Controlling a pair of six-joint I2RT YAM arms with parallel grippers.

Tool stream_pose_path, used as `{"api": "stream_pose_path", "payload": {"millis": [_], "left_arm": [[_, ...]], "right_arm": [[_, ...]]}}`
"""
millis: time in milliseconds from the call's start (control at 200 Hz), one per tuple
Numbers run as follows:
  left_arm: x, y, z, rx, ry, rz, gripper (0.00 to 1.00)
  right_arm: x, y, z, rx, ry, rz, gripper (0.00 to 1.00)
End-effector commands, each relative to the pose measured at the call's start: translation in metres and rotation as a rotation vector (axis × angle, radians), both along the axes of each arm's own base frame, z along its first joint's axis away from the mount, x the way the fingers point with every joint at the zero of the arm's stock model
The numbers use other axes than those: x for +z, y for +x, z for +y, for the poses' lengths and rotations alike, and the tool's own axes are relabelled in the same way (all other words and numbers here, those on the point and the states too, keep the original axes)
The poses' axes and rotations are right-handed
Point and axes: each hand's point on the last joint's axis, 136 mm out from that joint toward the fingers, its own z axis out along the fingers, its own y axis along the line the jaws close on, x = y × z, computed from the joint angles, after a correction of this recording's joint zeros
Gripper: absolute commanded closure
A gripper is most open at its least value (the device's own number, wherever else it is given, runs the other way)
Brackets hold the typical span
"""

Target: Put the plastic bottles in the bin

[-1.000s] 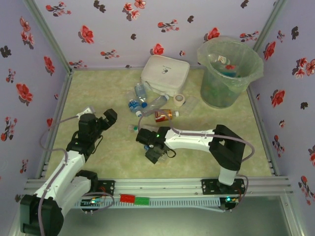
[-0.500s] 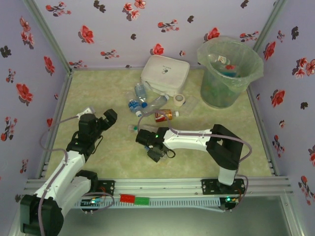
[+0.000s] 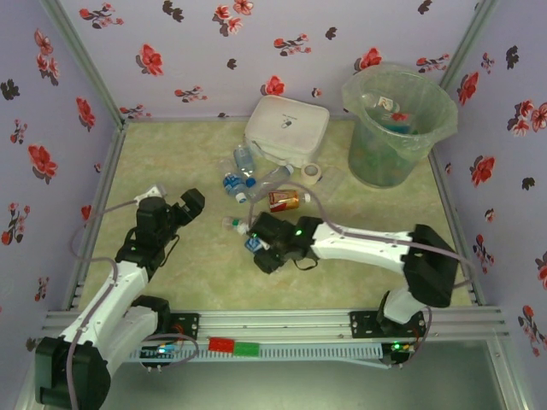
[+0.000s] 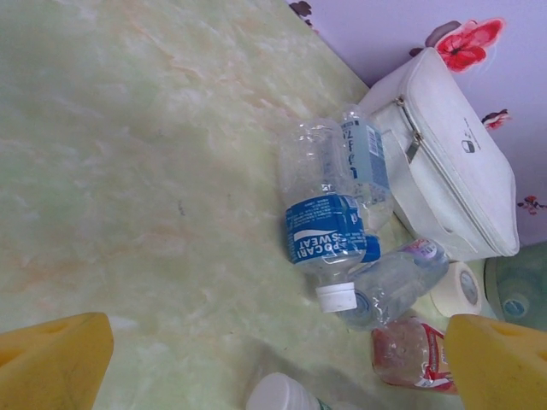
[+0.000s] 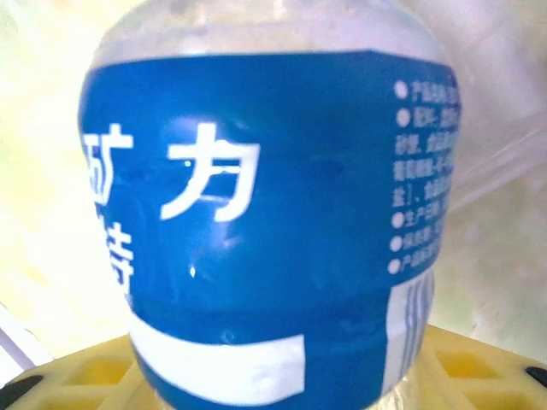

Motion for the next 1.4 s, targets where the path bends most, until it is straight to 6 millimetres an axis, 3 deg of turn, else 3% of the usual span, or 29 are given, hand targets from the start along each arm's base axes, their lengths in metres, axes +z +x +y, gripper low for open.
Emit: {"api": "stream_pose_path", "payload": {"millis": [0, 190, 340, 430, 660, 835, 975, 1110, 1310, 1395], "left_arm": [[0.009, 0.007, -0.012, -0.067, -0.024, -0.038, 0.0], [0.015, 0.02, -0.032, -0.136, -0.071, -0.058, 0.0], [0.021, 0.03, -0.057, -0.235, -0.047, -0.061, 0.0], [0.026, 0.035, -0.074, -0.299, 0.005, -0.077, 0.0], [0.02, 0.042, -0.094, -0.378, 0.083, -0.067, 0.0], [0.014, 0.043, -0.099, -0.406, 0.117, -0.05, 0.0], [0.006, 0.047, -0.1, -0.407, 0.133, -0.033, 0.0], [0.003, 0.051, -0.101, -0.411, 0.142, -0.022, 0.0], [0.0, 0.054, -0.103, -0.415, 0.145, -0.012, 0.0], [-0.002, 0.053, -0.103, -0.415, 0.145, -0.005, 0.0]], "right_arm": [[0.052, 0.036, 0.012, -0.108, 0.254, -0.091, 0.5], [0.144, 0.104, -0.008, -0.256, 0.478, -0.356, 0.52], [0.205, 0.151, -0.048, -0.352, 0.513, -0.518, 0.52], [0.231, 0.182, -0.088, -0.456, 0.477, -0.62, 0.52], [0.281, 0.255, -0.217, -0.789, 0.421, -0.762, 0.54], [0.291, 0.29, -0.298, -0.986, 0.35, -0.815, 0.54], [0.276, 0.314, -0.339, -1.099, 0.317, -0.768, 0.51], [0.255, 0.329, -0.362, -1.172, 0.307, -0.693, 0.5], [0.238, 0.337, -0.379, -1.248, 0.328, -0.634, 0.39], [0.238, 0.338, -0.38, -1.255, 0.335, -0.627, 0.27]]}}
